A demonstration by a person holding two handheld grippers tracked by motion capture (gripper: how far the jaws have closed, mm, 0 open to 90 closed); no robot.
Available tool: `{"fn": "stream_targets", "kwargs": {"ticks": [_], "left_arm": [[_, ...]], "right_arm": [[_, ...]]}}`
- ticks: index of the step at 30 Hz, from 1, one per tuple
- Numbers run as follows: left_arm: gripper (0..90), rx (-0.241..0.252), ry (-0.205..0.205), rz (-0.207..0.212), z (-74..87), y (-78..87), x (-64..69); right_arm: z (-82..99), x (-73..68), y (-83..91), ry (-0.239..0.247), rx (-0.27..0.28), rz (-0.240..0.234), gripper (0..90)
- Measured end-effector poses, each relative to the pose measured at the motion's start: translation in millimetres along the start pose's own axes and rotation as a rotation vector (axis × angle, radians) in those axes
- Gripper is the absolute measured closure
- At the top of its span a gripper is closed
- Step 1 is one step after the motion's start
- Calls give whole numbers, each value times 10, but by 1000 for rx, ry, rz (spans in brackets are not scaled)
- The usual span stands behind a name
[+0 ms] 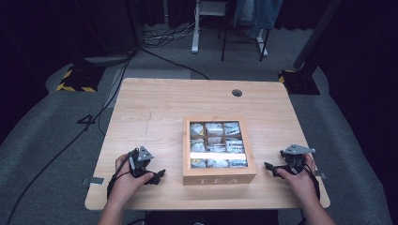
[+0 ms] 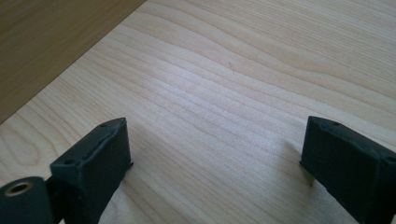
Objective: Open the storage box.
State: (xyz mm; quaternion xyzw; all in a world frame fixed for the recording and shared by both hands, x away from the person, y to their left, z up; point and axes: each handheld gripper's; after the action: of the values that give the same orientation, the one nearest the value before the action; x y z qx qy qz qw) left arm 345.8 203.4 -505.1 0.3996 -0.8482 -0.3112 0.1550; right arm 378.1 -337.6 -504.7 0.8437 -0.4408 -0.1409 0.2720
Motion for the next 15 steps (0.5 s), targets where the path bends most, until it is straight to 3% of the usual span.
{"fn": "stream_targets", "kwargs": {"ticks": [6, 15], "left_arm": [[2, 1, 7, -2, -8, -13, 7], [4, 5, -2, 9, -24, -34, -18]], "right_arm": [[9, -11, 12, -7, 3, 12, 92], [26, 27, 64, -42, 27, 23, 210]]}}
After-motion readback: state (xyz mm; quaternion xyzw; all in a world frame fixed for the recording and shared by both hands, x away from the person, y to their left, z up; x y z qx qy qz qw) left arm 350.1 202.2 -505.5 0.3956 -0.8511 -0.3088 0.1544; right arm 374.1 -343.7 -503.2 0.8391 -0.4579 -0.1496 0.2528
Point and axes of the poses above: each handheld gripper's, and its own axes: y roughly backward along the jaws, z roughly out of its underside, x roughly to its right, and after that the axes turned 8 degrees about x, right-handed
